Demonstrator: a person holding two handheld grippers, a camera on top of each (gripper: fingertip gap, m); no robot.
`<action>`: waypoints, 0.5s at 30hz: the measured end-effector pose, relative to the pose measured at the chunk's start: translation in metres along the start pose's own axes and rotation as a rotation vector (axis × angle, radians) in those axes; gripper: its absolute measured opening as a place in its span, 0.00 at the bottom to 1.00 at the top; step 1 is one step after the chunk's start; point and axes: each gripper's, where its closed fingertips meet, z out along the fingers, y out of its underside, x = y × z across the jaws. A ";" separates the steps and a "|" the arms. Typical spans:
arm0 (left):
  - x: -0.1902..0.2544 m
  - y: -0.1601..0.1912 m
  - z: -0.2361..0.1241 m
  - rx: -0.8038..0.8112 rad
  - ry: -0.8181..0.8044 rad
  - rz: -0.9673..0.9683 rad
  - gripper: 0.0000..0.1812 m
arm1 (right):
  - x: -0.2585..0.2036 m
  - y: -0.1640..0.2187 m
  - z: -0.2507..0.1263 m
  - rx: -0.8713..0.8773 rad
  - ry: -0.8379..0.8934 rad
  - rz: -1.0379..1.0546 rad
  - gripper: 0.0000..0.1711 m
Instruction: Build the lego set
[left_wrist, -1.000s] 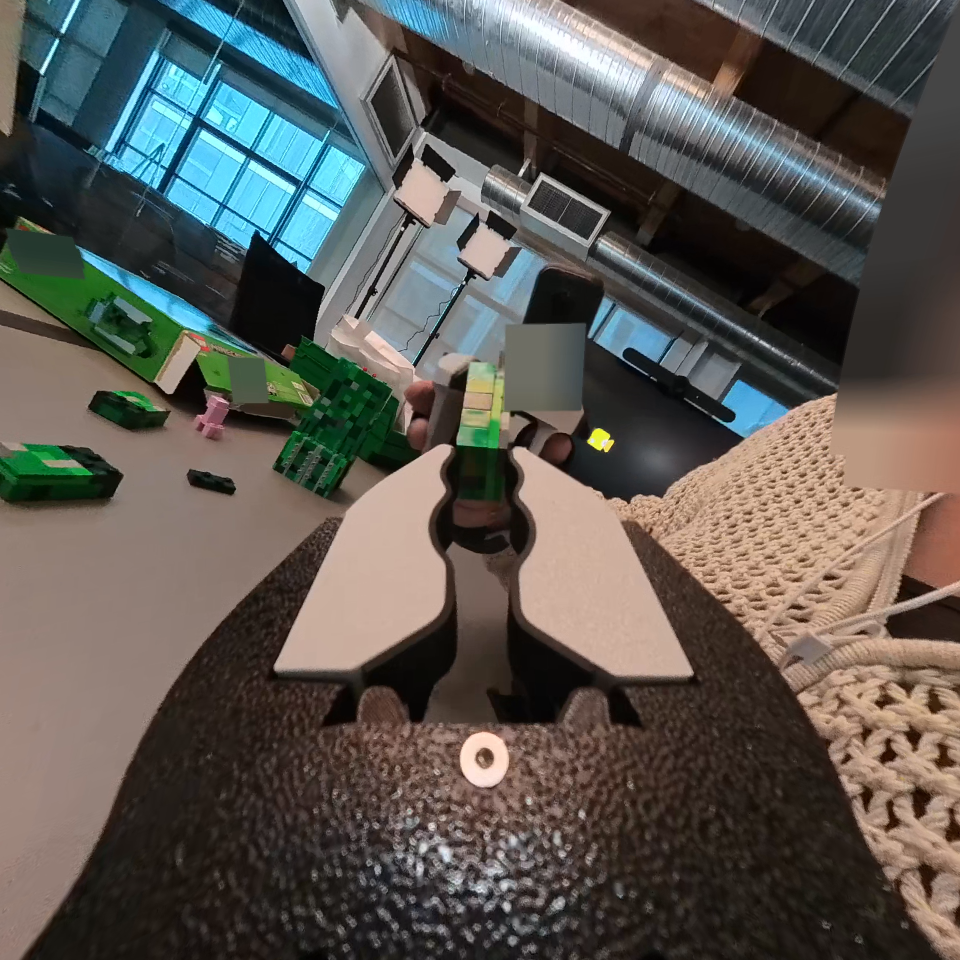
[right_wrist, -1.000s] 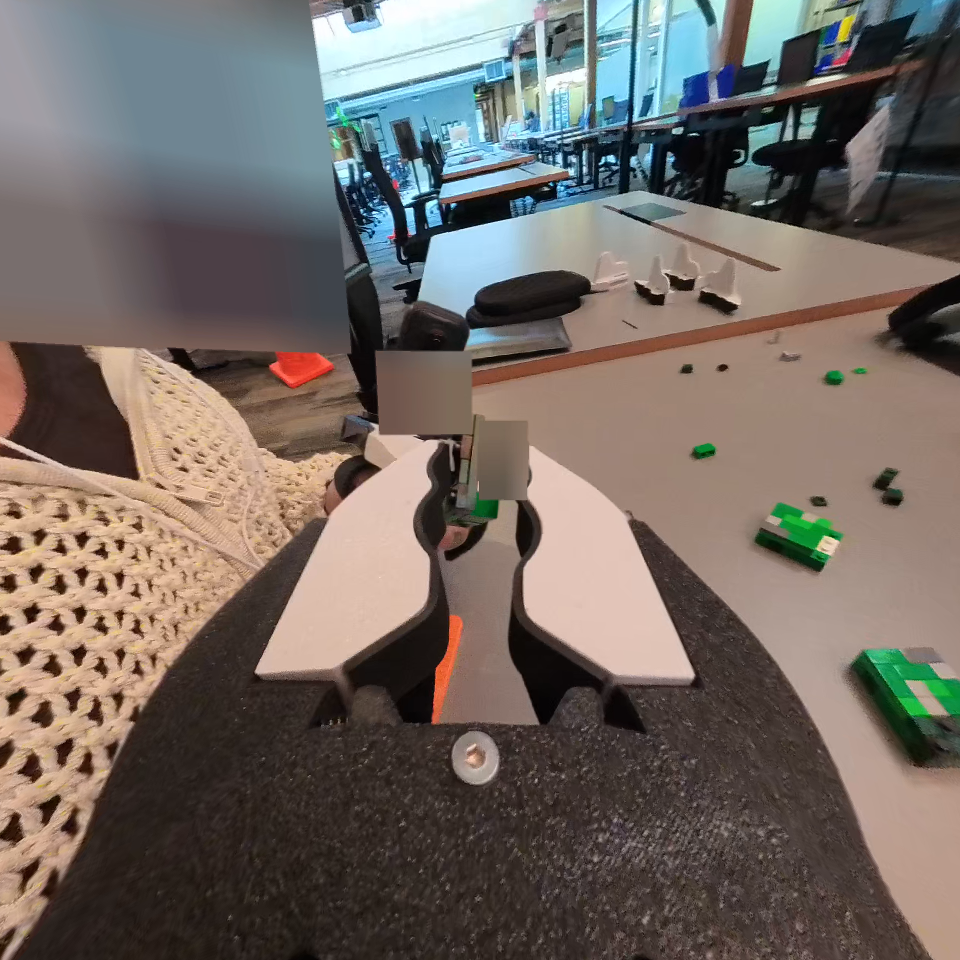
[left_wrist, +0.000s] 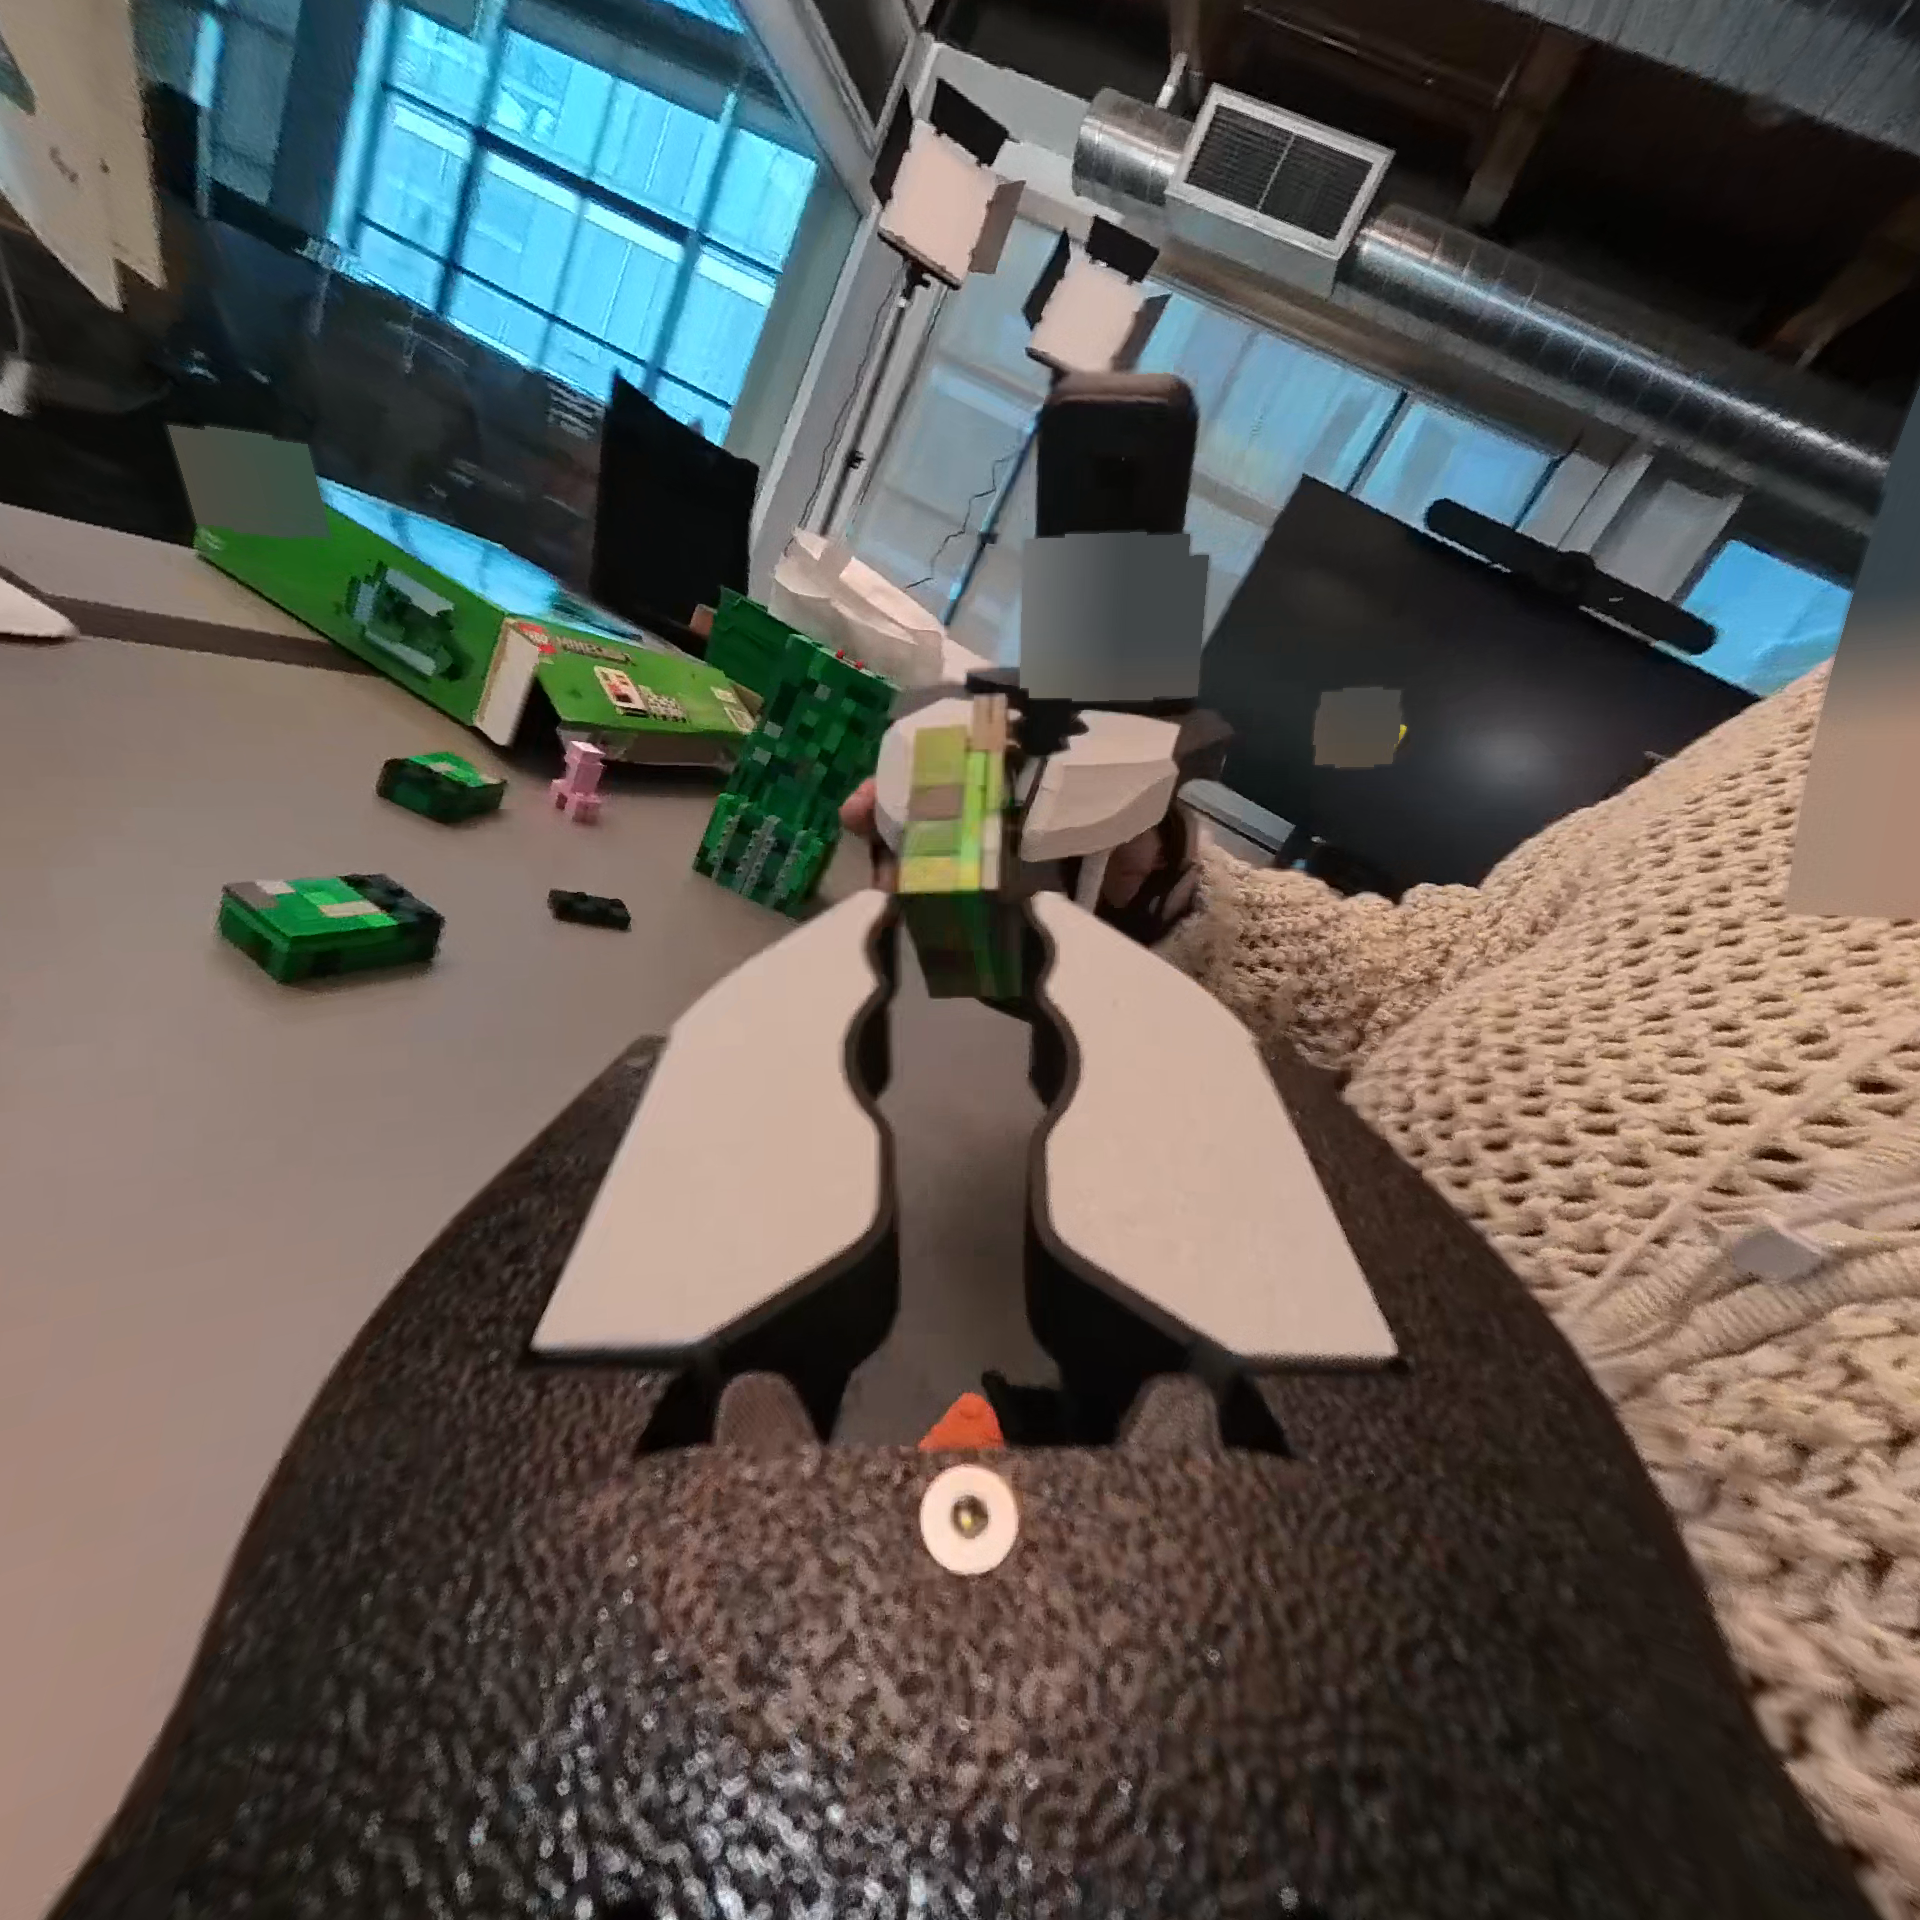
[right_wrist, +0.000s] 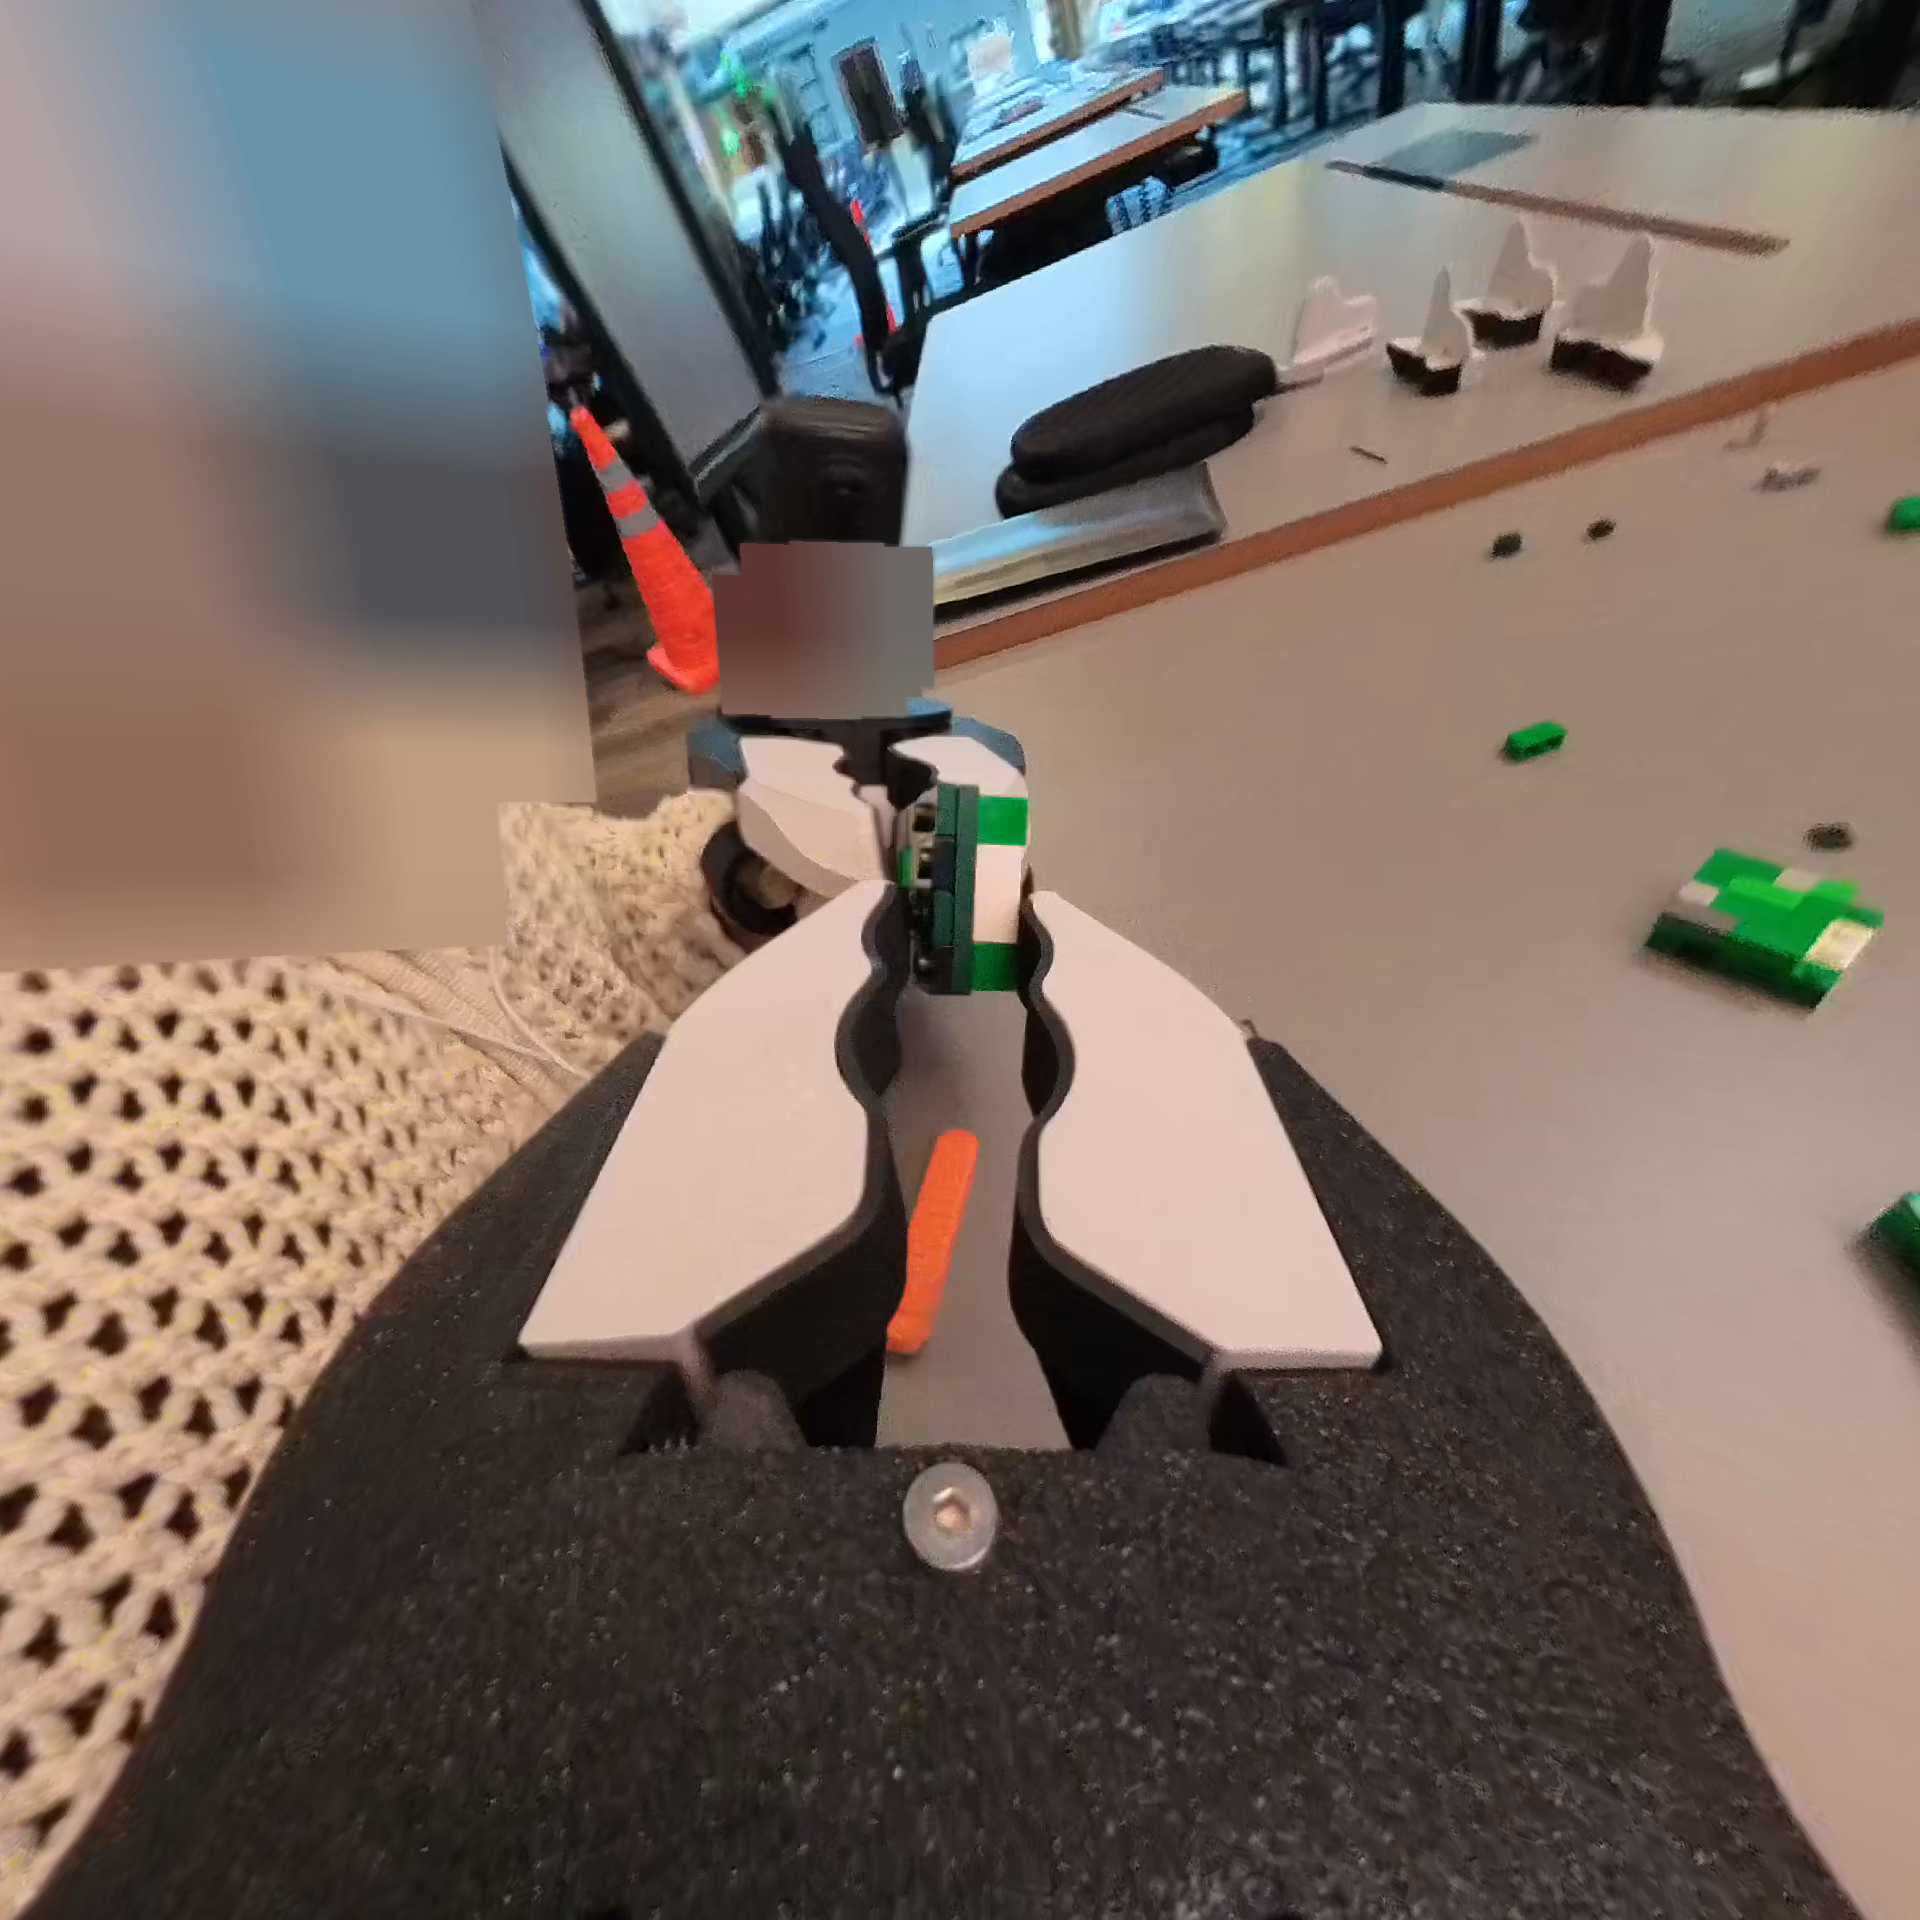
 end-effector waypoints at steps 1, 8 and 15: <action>-0.005 -0.001 0.000 0.007 -0.038 0.035 0.22 | 0.006 0.000 0.000 0.021 0.011 0.060 0.11; -0.041 0.021 0.007 -0.215 -0.413 0.607 0.44 | 0.032 0.017 0.003 0.049 -0.041 0.499 0.11; -0.055 0.023 0.006 -0.271 -0.510 0.723 0.20 | 0.041 0.026 0.010 0.060 -0.042 0.577 0.15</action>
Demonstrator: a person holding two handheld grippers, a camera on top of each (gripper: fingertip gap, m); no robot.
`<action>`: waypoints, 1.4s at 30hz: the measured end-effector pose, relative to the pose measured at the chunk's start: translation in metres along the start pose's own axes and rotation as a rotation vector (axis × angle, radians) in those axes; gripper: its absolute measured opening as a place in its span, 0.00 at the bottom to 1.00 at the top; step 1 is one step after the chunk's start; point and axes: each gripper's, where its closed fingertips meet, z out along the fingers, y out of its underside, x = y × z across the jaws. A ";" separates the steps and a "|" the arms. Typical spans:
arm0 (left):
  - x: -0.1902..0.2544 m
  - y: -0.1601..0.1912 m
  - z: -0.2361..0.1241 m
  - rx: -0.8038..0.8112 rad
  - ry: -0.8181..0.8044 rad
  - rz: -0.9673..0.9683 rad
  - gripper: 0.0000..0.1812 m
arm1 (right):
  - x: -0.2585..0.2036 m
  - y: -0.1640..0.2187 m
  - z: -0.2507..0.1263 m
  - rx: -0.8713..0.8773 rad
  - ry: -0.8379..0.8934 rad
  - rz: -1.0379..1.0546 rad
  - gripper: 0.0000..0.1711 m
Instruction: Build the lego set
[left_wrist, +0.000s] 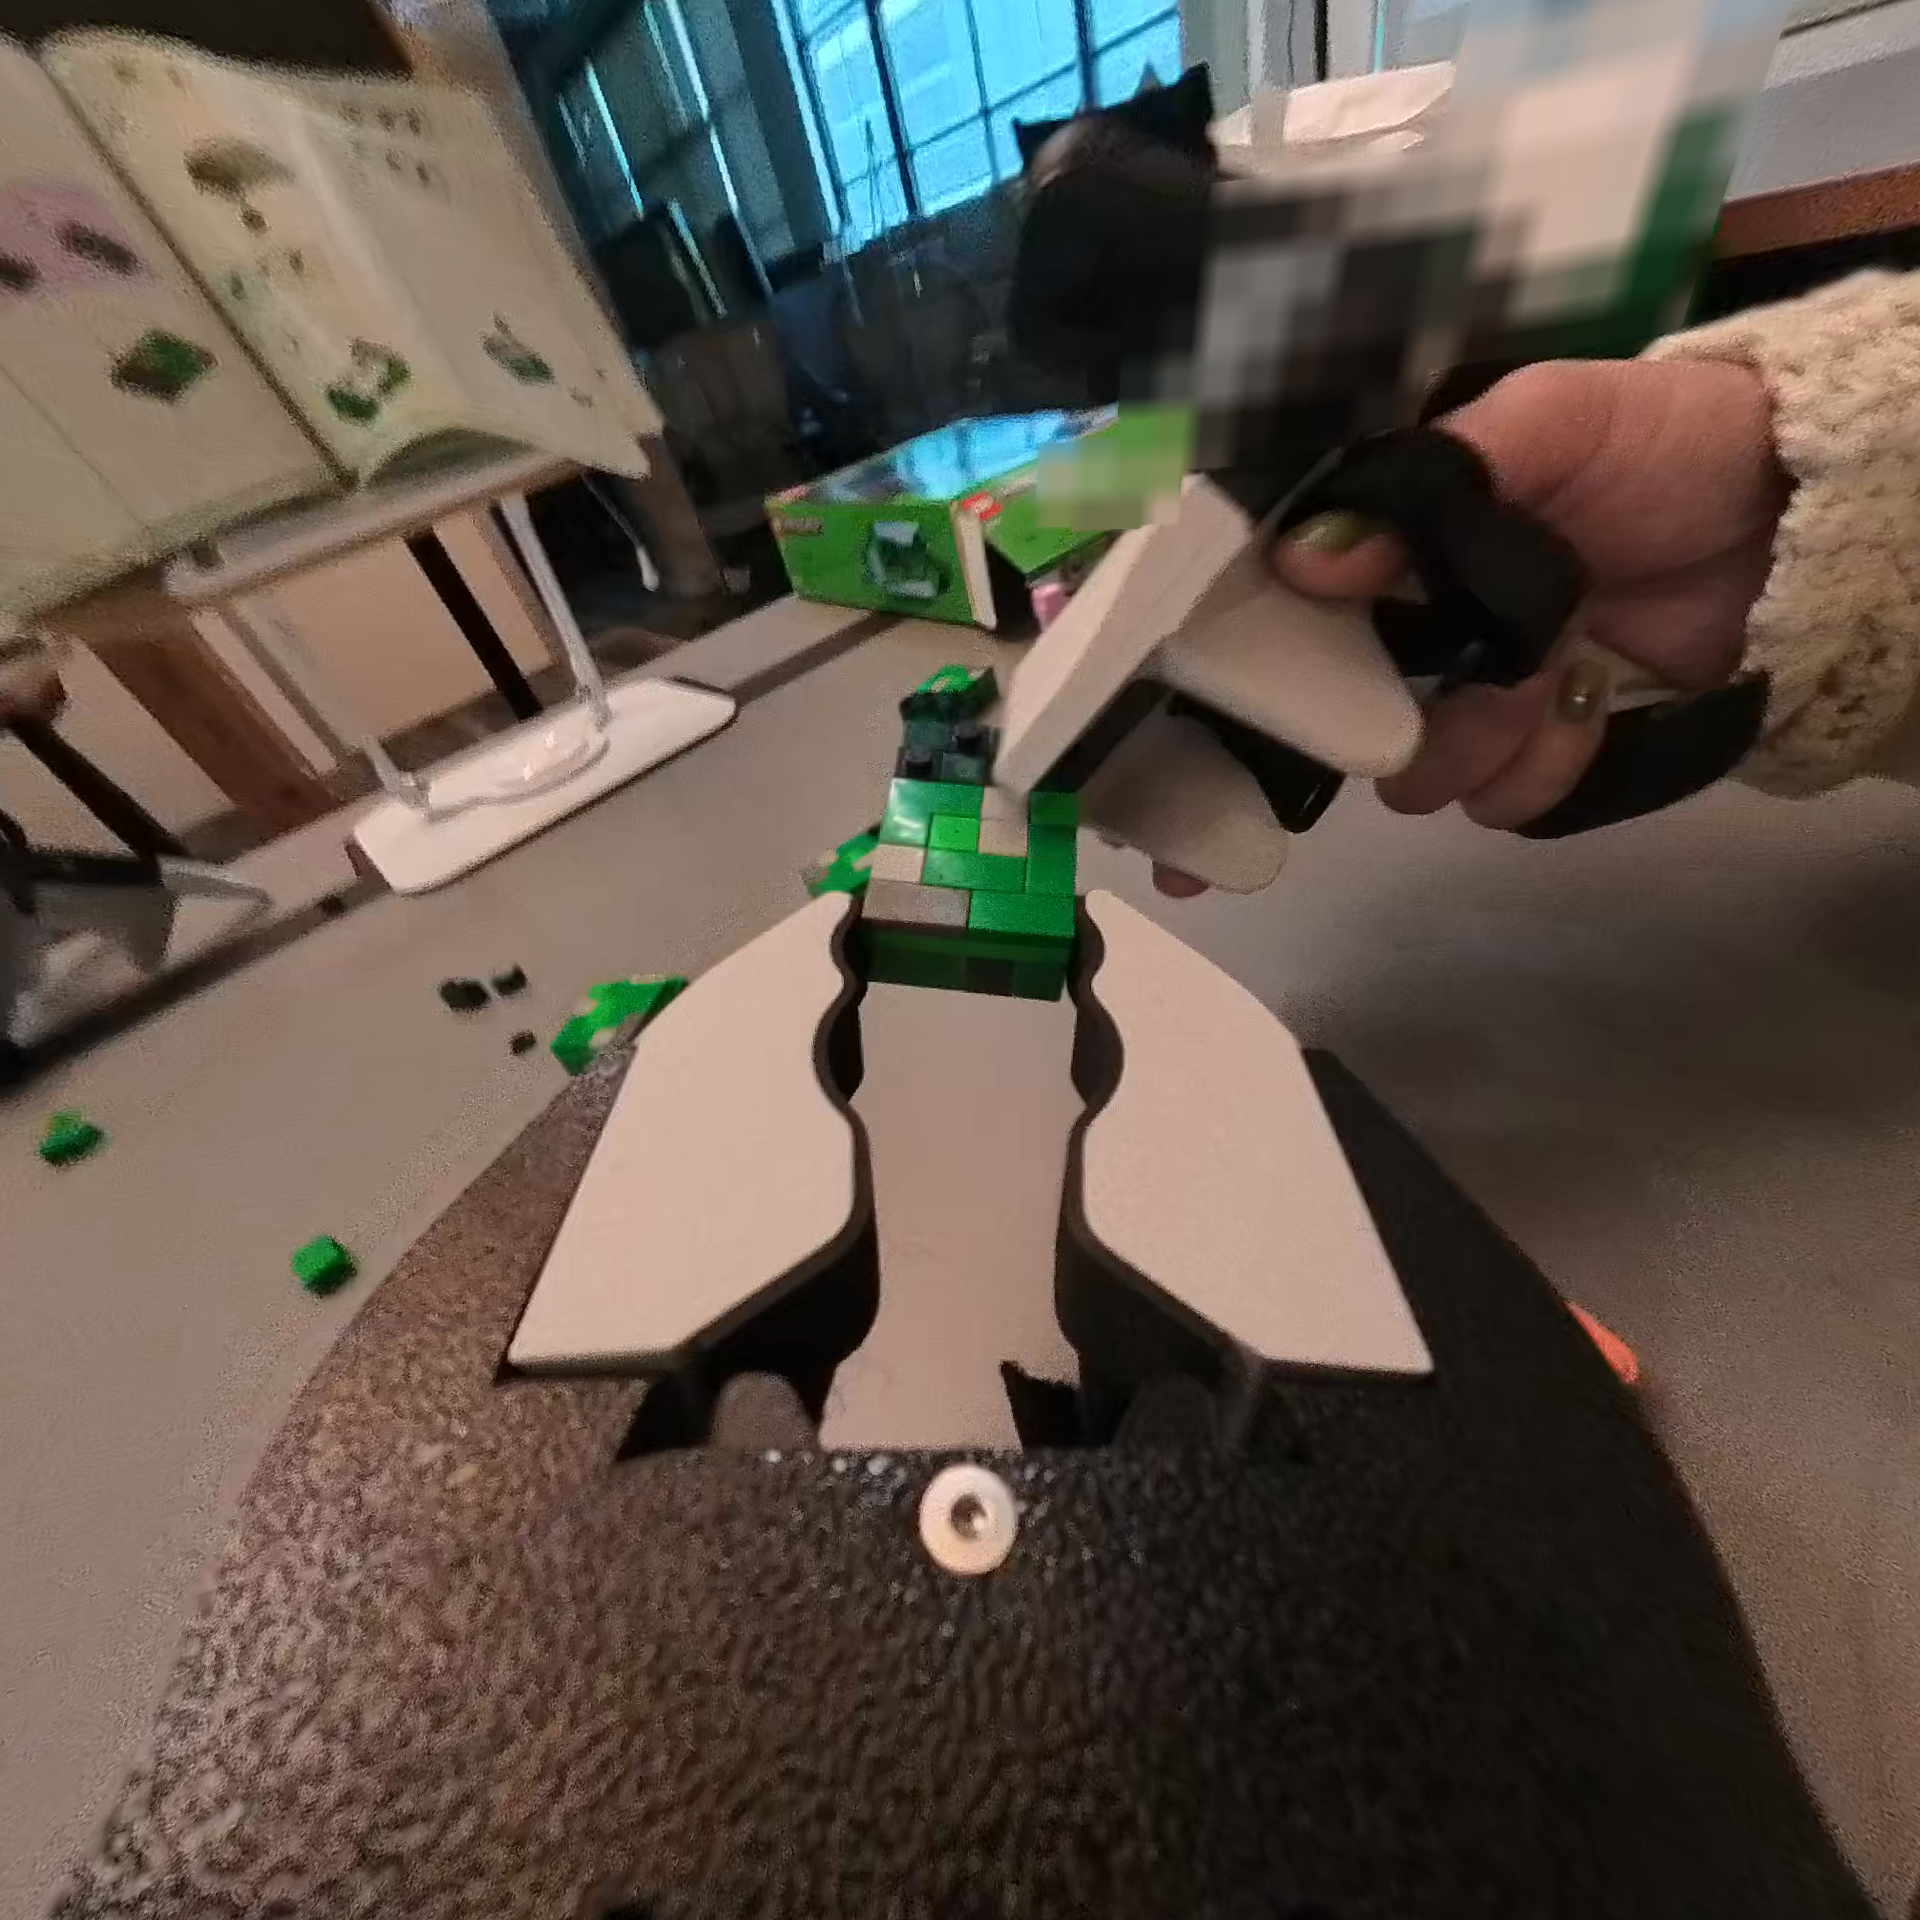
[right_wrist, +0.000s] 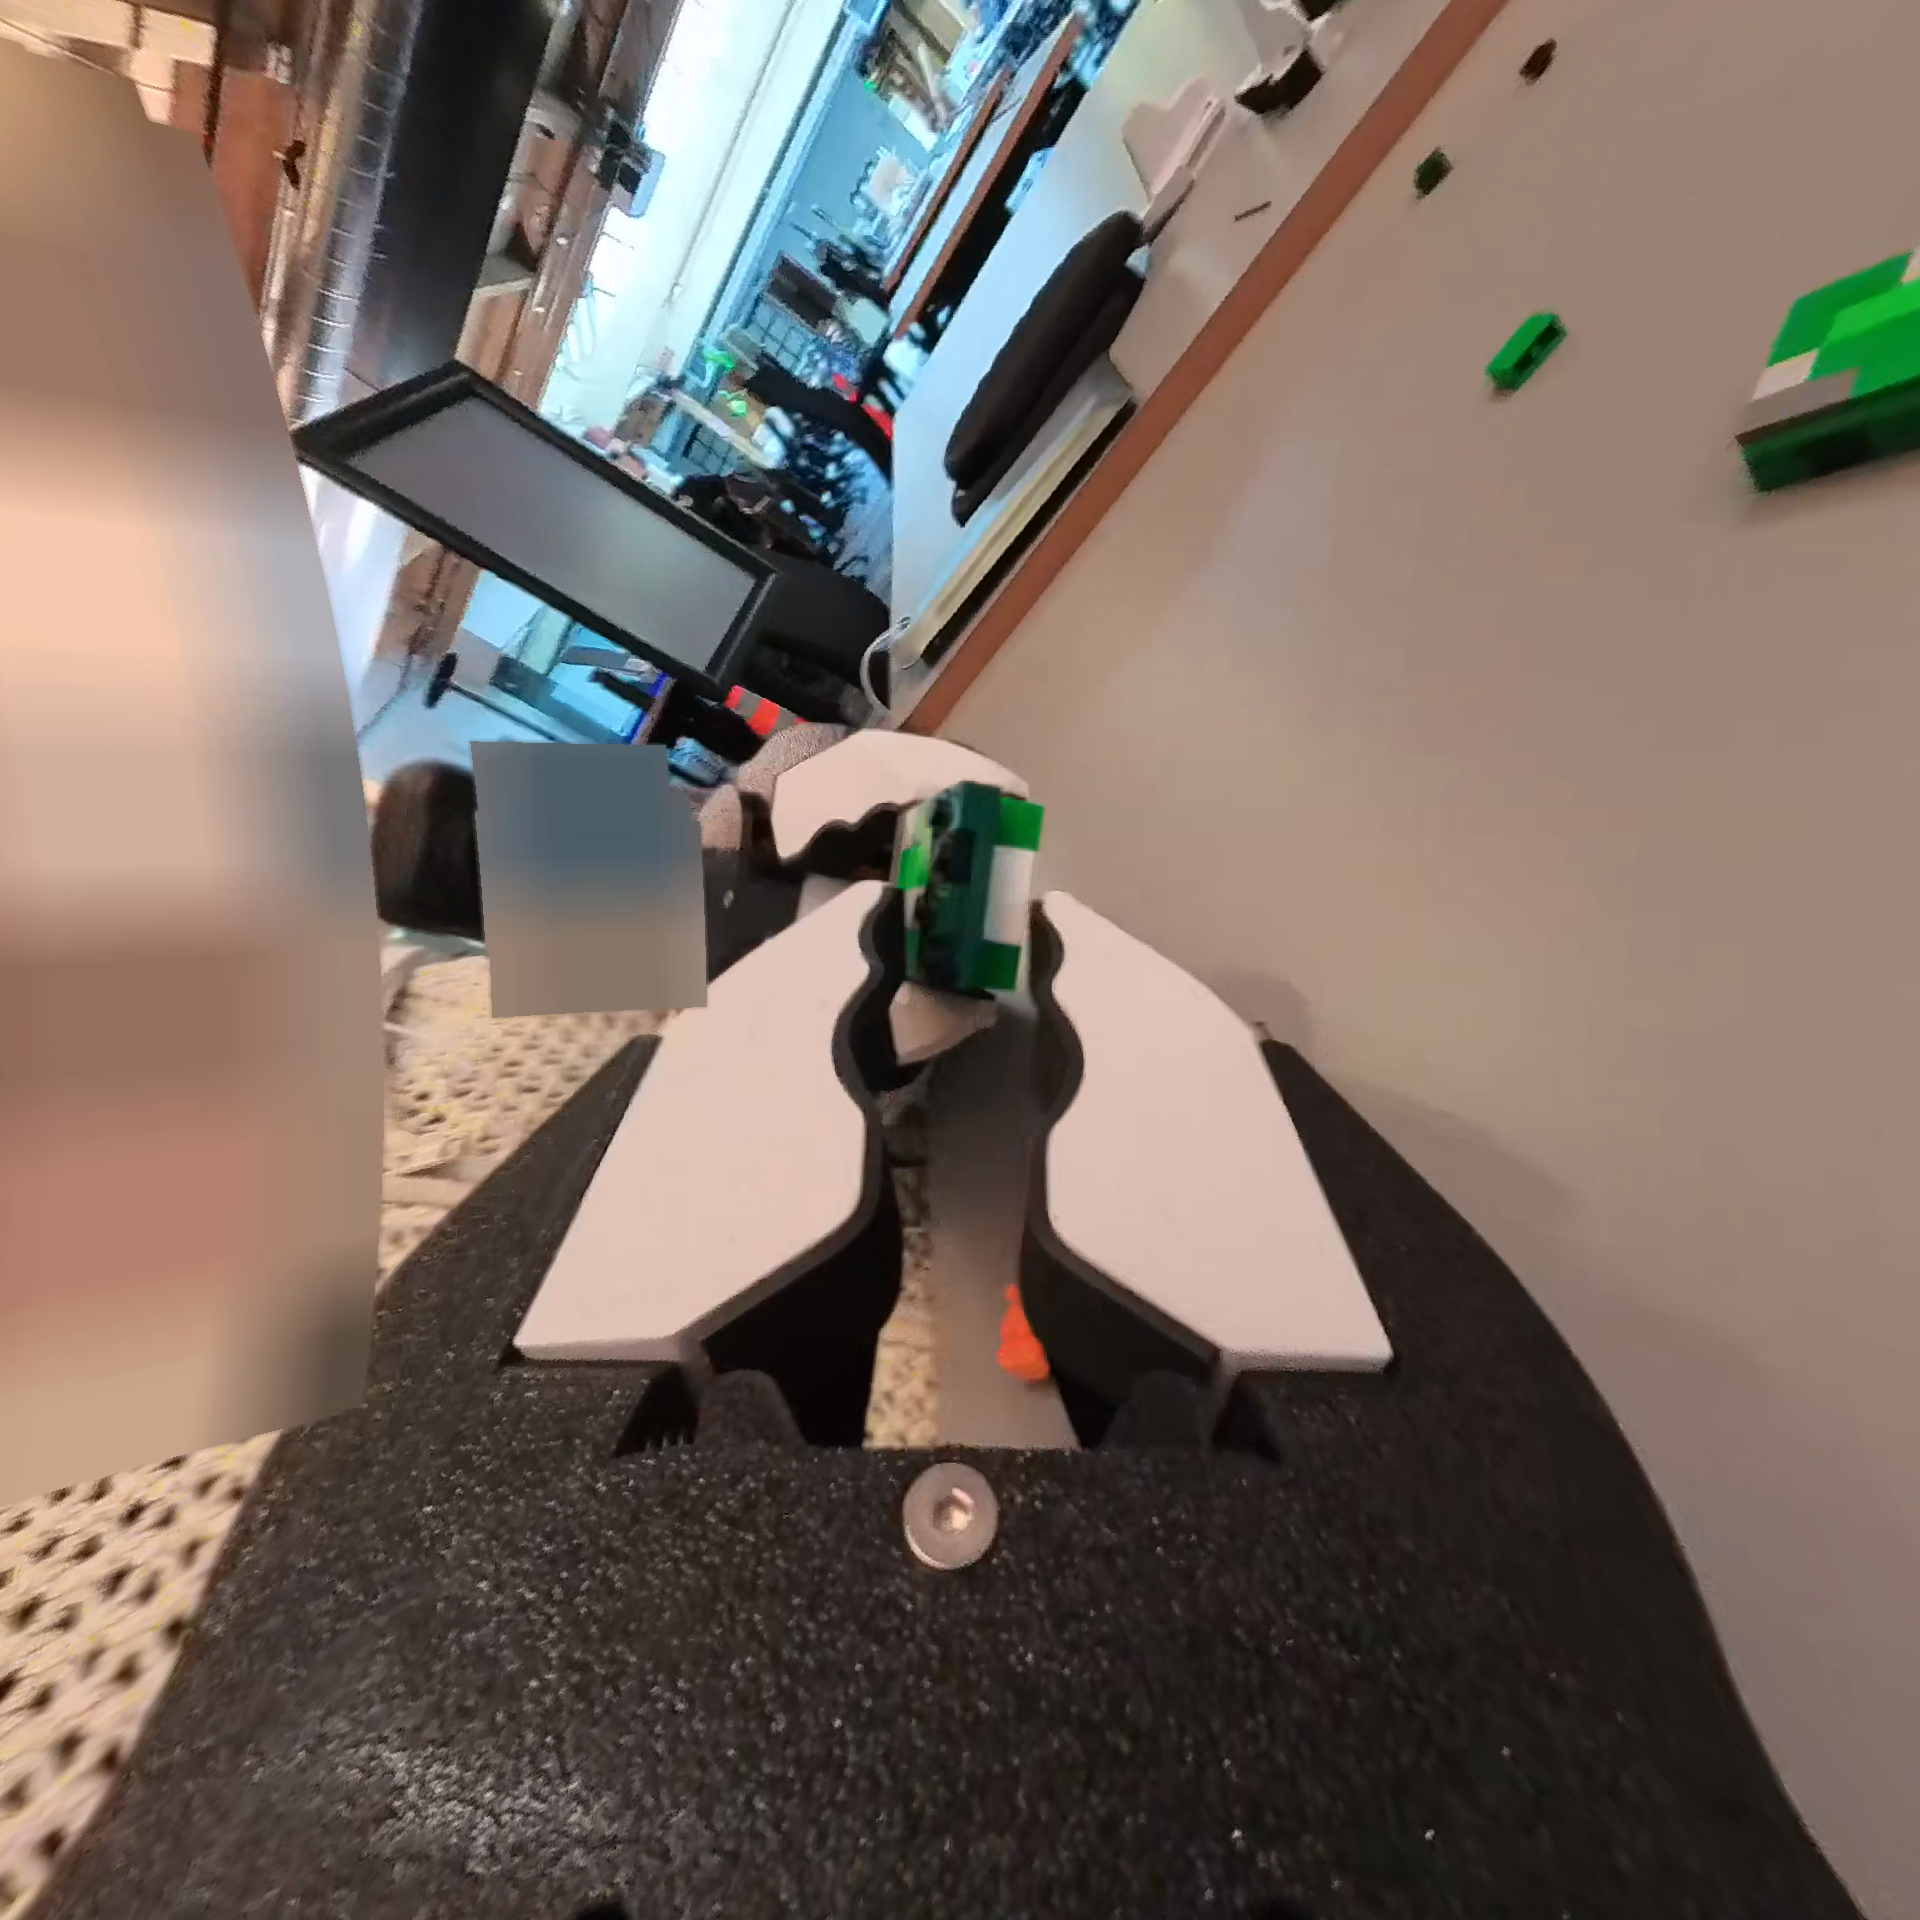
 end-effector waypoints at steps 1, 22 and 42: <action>-0.007 0.005 0.000 -0.024 -0.009 -0.038 0.20 | 0.006 -0.003 -0.001 0.025 0.041 -0.027 0.18; -0.092 0.106 0.005 -0.547 0.149 -0.236 0.30 | 0.086 -0.069 -0.091 0.459 0.752 -0.789 0.26; -0.127 0.096 0.082 -0.521 0.103 -0.088 0.35 | 0.067 -0.089 -0.151 0.814 0.914 -0.841 0.25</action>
